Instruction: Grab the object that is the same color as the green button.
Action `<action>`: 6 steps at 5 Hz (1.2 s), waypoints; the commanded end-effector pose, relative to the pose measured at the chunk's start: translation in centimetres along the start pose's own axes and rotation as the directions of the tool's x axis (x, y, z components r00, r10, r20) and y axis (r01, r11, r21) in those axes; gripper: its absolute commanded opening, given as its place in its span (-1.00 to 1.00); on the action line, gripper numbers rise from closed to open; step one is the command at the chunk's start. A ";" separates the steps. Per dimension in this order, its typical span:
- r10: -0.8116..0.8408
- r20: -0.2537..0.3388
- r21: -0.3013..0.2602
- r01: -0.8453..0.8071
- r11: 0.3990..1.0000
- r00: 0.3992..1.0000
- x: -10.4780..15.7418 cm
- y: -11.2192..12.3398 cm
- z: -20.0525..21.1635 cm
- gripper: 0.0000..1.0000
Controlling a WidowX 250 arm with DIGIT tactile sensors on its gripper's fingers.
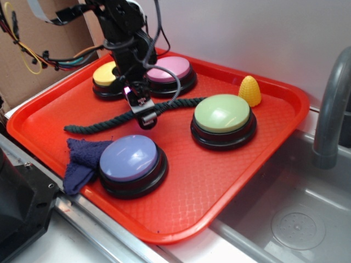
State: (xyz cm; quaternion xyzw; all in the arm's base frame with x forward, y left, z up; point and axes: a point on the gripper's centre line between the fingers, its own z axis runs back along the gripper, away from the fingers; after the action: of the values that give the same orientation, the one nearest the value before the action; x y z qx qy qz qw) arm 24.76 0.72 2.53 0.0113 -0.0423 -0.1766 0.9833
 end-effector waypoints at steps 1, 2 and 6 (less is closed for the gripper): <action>-0.031 0.060 0.006 0.031 0.999 0.998 1.1 0.1 0.2 1.00; -0.024 0.045 0.032 0.023 0.999 0.999 1.0 0.2 -0.2 -1.00; 0.027 0.011 0.036 -0.028 0.999 1.000 0.4 0.0 0.6 -1.00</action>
State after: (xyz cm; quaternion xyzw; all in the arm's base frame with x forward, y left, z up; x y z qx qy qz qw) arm 24.34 0.59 2.06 0.0235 -0.0215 -0.1623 0.9862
